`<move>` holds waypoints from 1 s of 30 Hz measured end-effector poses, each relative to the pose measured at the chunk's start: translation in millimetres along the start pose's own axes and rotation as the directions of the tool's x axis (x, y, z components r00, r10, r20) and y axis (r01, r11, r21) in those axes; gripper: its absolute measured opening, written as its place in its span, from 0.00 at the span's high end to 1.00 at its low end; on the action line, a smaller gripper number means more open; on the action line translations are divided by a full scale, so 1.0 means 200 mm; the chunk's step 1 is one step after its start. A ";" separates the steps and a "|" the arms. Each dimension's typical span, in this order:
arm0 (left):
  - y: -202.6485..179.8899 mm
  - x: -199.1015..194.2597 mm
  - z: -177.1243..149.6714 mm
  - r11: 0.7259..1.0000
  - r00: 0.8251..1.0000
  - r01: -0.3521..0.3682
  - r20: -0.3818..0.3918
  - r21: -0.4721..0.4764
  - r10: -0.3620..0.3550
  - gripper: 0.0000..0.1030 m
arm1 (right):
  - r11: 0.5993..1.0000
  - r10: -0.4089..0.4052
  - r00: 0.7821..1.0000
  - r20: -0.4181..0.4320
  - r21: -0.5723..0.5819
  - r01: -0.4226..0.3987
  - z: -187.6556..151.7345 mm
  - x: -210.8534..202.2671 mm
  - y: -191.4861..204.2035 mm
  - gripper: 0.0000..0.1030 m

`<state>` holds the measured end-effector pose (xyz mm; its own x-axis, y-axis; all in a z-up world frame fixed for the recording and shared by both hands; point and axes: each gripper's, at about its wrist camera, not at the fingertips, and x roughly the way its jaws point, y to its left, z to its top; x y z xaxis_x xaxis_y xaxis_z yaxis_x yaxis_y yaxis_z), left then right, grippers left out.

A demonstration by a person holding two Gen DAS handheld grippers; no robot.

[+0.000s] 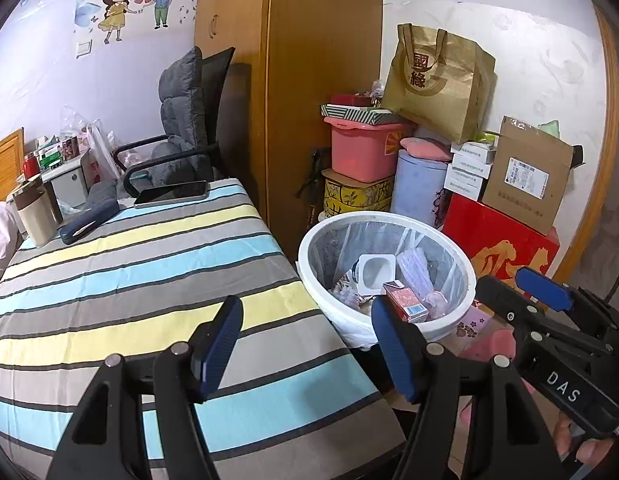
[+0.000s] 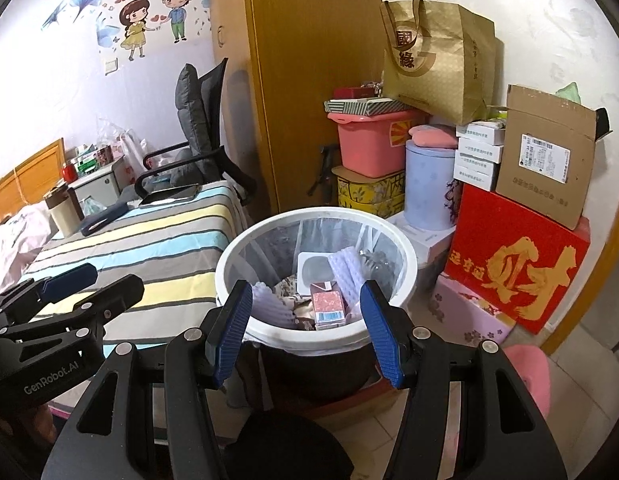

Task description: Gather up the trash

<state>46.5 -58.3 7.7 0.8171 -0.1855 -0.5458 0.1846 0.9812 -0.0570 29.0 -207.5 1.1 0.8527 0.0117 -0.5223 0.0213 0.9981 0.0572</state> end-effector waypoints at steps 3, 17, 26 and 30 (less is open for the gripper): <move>0.00 0.00 0.00 1.000 1.000 -0.003 -0.002 -0.001 0.003 0.33 | 1.000 0.000 1.000 0.001 -0.001 0.000 0.00 0.00 0.01 0.44; 0.00 -0.01 0.00 1.000 1.000 -0.003 0.000 -0.002 0.003 0.33 | 1.000 0.003 1.000 0.006 -0.001 -0.003 0.00 -0.02 0.02 0.44; 0.00 -0.01 0.00 1.000 1.000 -0.004 -0.003 -0.009 0.004 0.33 | 1.000 0.006 1.000 0.012 -0.001 -0.006 0.00 -0.02 0.02 0.44; -0.01 -0.02 0.00 1.000 1.000 -0.010 -0.003 -0.005 0.010 0.33 | 1.000 0.007 1.000 0.012 0.002 -0.007 0.00 -0.02 0.01 0.44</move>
<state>43.8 -59.4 10.0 0.8172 -0.1760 -0.5489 0.1741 0.9831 -0.0560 25.4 -205.2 3.8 0.8588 0.0185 -0.5119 0.0157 0.9979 0.0625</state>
